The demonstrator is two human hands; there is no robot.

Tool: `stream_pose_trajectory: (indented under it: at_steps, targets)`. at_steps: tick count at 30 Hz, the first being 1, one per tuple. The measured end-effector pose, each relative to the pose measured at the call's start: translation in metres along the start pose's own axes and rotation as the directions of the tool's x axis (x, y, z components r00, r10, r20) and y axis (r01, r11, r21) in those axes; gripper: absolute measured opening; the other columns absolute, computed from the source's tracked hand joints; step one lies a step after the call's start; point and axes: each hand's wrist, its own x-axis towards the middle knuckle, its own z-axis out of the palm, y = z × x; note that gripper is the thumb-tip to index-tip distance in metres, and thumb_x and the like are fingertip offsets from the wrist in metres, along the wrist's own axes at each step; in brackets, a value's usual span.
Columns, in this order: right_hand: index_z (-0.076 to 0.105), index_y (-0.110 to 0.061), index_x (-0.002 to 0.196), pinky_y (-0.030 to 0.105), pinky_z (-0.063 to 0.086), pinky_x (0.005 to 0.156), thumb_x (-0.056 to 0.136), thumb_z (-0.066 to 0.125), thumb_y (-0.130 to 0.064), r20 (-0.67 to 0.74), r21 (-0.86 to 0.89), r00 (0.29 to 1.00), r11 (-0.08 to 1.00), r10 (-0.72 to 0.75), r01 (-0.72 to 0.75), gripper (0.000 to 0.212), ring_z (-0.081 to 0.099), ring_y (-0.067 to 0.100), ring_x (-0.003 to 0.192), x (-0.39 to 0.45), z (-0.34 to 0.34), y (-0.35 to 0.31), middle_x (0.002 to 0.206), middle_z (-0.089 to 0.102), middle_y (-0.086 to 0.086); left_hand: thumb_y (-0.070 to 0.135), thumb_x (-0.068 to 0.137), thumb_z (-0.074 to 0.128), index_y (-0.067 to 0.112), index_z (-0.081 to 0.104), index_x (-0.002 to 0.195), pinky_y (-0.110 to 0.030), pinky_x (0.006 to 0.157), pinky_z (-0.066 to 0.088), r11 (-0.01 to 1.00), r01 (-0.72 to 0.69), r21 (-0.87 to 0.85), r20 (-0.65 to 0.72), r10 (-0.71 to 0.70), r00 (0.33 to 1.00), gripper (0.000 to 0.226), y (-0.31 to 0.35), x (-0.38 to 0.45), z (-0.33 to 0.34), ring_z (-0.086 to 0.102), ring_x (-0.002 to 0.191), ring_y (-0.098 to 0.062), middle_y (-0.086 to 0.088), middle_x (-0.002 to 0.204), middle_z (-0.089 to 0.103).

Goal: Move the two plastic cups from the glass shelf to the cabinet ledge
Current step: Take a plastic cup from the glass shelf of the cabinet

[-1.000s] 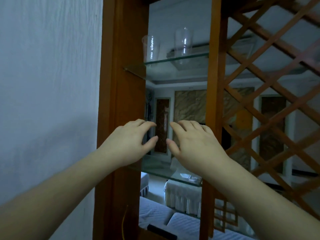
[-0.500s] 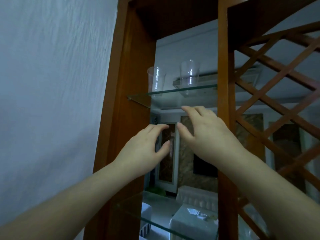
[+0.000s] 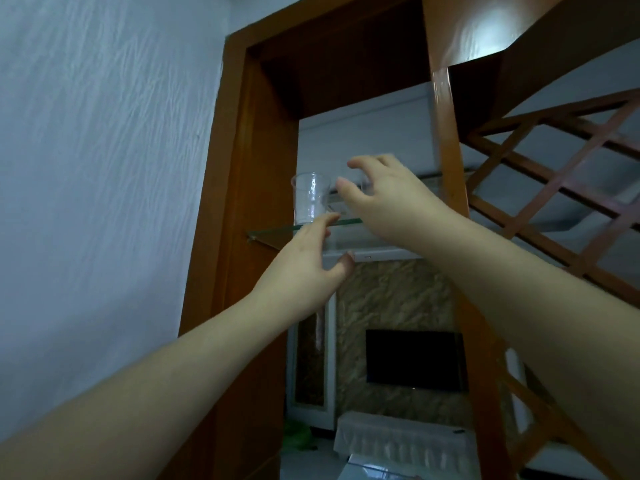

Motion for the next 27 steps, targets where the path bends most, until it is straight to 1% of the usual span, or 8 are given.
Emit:
stream_pose_trajectory:
  at_steps: [5, 8, 13, 18, 20, 22, 24, 27]
  targets:
    - [0.027, -0.022, 0.148, 0.047, 0.031, 0.109, 0.095, 0.046, -0.044, -0.107, 0.011, 0.988, 0.994, 0.112, -0.111, 0.061, 0.026, 0.026, 0.138, 0.031, 0.002, 0.021, 0.153, 0.026, 0.007, 0.052, 0.088, 0.054, 0.036, 0.026, 0.147, -0.026, 0.089, 0.039, 0.998, 0.003, -0.057, 0.009, -0.003, 1.0, 0.066, -0.013, 0.007, 0.006, 0.046, 0.122, -0.009, 0.001, 0.143, 0.047]
    - [0.023, -0.023, 0.149, 0.048, 0.028, 0.109, 0.094, 0.047, -0.046, -0.123, -0.083, 0.973, 0.975, 0.195, -0.206, 0.065, 0.025, 0.03, 0.138, 0.048, 0.001, 0.029, 0.154, 0.023, 0.009, 0.053, 0.088, 0.056, 0.041, 0.02, 0.147, -0.02, 0.085, 0.037, 0.997, 0.017, -0.073, -0.016, -0.018, 1.0, 0.07, -0.021, 0.012, 0.011, 0.044, 0.118, -0.004, 0.003, 0.144, 0.045]
    - [0.018, -0.021, 0.15, 0.051, 0.041, 0.101, 0.093, 0.045, -0.048, -0.038, -0.08, 0.954, 0.95, 0.298, -0.301, 0.069, 0.04, 0.037, 0.128, 0.066, 0.005, 0.033, 0.154, 0.02, 0.016, 0.058, 0.084, 0.054, 0.047, 0.017, 0.145, -0.025, 0.088, 0.039, 0.992, 0.051, -0.116, -0.043, -0.056, 0.997, 0.072, -0.03, 0.021, 0.02, 0.046, 0.122, -0.008, 0.006, 0.145, 0.043]
    - [0.009, -0.018, 0.151, 0.047, 0.047, 0.093, 0.089, 0.048, -0.059, 0.016, -0.046, 0.884, 0.883, 0.468, -0.467, 0.084, 0.048, 0.04, 0.119, 0.078, 0.01, 0.036, 0.148, 0.029, 0.022, 0.055, 0.086, 0.057, 0.048, 0.02, 0.144, -0.012, 0.074, 0.035, 0.974, 0.1, -0.202, -0.018, -0.106, 0.994, 0.069, -0.035, 0.023, 0.027, 0.048, 0.114, -0.003, 0.015, 0.132, 0.045]
    - [0.006, -0.016, 0.151, 0.038, 0.046, 0.079, 0.089, 0.047, -0.06, 0.019, -0.048, 0.874, 0.874, 0.486, -0.484, 0.086, 0.052, 0.037, 0.111, 0.079, 0.012, 0.037, 0.148, 0.03, 0.024, 0.055, 0.086, 0.056, 0.049, 0.022, 0.142, -0.012, 0.074, 0.035, 0.974, 0.085, -0.209, -0.05, -0.097, 0.994, 0.067, -0.035, 0.021, 0.028, 0.048, 0.113, -0.002, 0.018, 0.127, 0.045]
    - [0.007, -0.013, 0.151, 0.03, 0.04, 0.06, 0.091, 0.049, -0.056, 0.026, -0.033, 0.876, 0.876, 0.483, -0.482, 0.085, 0.053, 0.026, 0.082, 0.078, 0.013, 0.038, 0.147, 0.035, 0.023, 0.053, 0.086, 0.056, 0.049, 0.023, 0.142, -0.012, 0.073, 0.036, 0.97, 0.081, -0.228, -0.065, -0.098, 0.993, 0.065, -0.036, 0.019, 0.03, 0.049, 0.112, -0.002, 0.019, 0.124, 0.046]
    - [0.015, -0.011, 0.15, 0.026, 0.032, 0.047, 0.091, 0.052, -0.052, 0.016, -0.006, 0.887, 0.887, 0.462, -0.462, 0.081, 0.041, 0.017, 0.062, 0.077, 0.013, 0.04, 0.143, 0.041, 0.019, 0.051, 0.087, 0.057, 0.046, 0.025, 0.143, -0.012, 0.073, 0.036, 0.964, 0.089, -0.249, -0.064, -0.108, 0.992, 0.065, -0.037, 0.018, 0.032, 0.05, 0.113, -0.003, 0.017, 0.124, 0.047]
    - [0.023, -0.01, 0.148, 0.024, 0.029, 0.044, 0.09, 0.055, -0.051, -0.014, 0.049, 0.913, 0.913, 0.407, -0.406, 0.077, 0.044, 0.019, 0.069, 0.074, 0.012, 0.042, 0.139, 0.045, 0.016, 0.048, 0.089, 0.058, 0.041, 0.025, 0.145, -0.011, 0.07, 0.035, 0.959, 0.101, -0.265, -0.056, -0.12, 0.991, 0.065, -0.036, 0.018, 0.034, 0.05, 0.113, -0.003, 0.016, 0.124, 0.047]
